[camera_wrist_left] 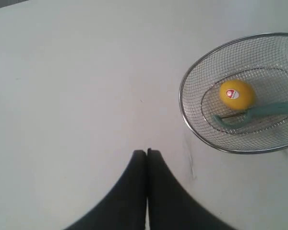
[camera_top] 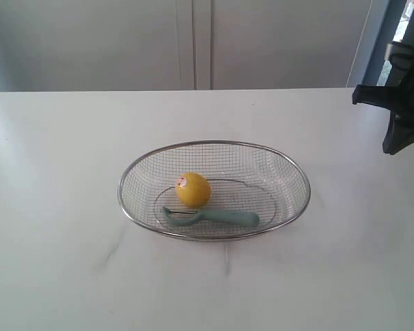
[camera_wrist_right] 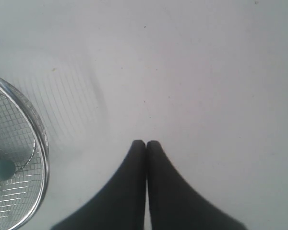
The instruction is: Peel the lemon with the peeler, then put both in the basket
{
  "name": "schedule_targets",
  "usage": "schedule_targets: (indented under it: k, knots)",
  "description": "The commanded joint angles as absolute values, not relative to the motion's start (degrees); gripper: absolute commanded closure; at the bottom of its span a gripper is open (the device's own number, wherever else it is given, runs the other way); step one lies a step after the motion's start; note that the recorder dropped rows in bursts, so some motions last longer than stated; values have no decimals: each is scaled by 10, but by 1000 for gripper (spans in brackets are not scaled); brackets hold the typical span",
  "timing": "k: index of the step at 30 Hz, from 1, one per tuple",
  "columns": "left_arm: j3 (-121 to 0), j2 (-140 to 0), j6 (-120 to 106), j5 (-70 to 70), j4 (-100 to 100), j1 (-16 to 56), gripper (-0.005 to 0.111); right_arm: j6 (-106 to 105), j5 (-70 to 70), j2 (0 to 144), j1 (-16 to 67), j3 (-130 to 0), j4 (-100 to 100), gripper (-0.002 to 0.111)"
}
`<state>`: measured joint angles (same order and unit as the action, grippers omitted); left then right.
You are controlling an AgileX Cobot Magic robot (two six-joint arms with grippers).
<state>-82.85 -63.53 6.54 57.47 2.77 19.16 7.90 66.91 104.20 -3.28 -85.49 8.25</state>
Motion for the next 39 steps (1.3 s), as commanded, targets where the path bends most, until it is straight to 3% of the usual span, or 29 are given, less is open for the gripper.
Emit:
schedule_targets:
  k: [1, 22, 39]
  knots:
    - [-751, -563, 64, 548, 24, 190, 107, 82, 669, 1035, -35, -860, 81, 108]
    - [-425, -220, 75, 430, 29, 190, 107, 82, 665, 1035, -35, -860, 81, 108]
    - [-415, -210, 75, 476, 32, 190, 107, 82, 661, 1035, -35, -860, 81, 108]
